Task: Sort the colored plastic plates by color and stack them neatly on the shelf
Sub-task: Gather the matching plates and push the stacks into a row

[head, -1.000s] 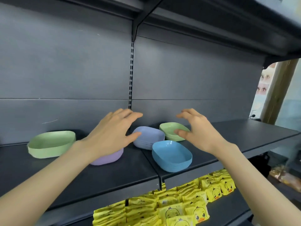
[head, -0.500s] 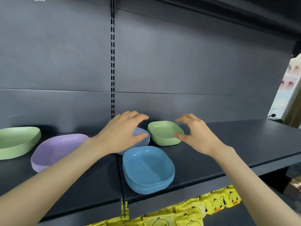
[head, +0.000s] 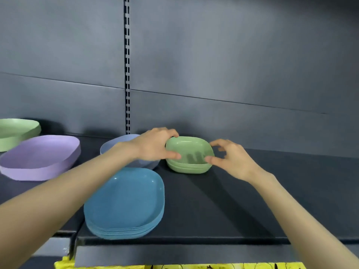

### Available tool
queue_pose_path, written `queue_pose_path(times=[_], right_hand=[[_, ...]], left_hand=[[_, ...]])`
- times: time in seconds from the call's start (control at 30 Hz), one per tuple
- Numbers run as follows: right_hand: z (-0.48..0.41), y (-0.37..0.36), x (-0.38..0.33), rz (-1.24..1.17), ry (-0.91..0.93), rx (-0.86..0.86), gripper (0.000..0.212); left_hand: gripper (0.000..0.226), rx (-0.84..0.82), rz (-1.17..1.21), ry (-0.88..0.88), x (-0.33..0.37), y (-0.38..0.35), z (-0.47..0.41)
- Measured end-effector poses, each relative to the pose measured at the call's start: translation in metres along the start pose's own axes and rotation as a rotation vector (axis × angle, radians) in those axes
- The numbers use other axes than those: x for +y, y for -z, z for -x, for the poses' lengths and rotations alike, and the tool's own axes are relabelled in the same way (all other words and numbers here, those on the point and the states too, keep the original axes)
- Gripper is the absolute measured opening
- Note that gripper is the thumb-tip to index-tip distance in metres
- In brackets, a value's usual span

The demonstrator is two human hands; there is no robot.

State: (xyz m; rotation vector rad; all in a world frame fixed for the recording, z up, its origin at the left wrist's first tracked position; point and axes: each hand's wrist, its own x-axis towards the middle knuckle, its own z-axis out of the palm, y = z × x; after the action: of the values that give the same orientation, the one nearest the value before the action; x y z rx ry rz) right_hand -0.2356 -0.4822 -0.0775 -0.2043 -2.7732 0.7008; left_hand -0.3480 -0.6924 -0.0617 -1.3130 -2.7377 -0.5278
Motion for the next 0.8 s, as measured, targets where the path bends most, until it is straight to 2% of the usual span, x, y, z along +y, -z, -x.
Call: queue_pose_path(times=[0.37, 0.63, 0.8], right_hand=[[-0.039, -0.011, 0.036, -0.228, -0.032, -0.156, 0.072], [-0.046, -0.021, 0.044, -0.462, -0.070, -0.231, 0.075], [-0.039, -0.018, 0.038, -0.579, -0.087, -0.185, 0.078]], left_hand=[[0.105, -0.264, -0.001, 0.164, -0.007, -0.014, -0.032], [0.102, -0.246, -0.032, 0.230, -0.008, -0.023, -0.039], [0.115, -0.192, 0.065, 0.191, -0.011, -0.022, -0.038]])
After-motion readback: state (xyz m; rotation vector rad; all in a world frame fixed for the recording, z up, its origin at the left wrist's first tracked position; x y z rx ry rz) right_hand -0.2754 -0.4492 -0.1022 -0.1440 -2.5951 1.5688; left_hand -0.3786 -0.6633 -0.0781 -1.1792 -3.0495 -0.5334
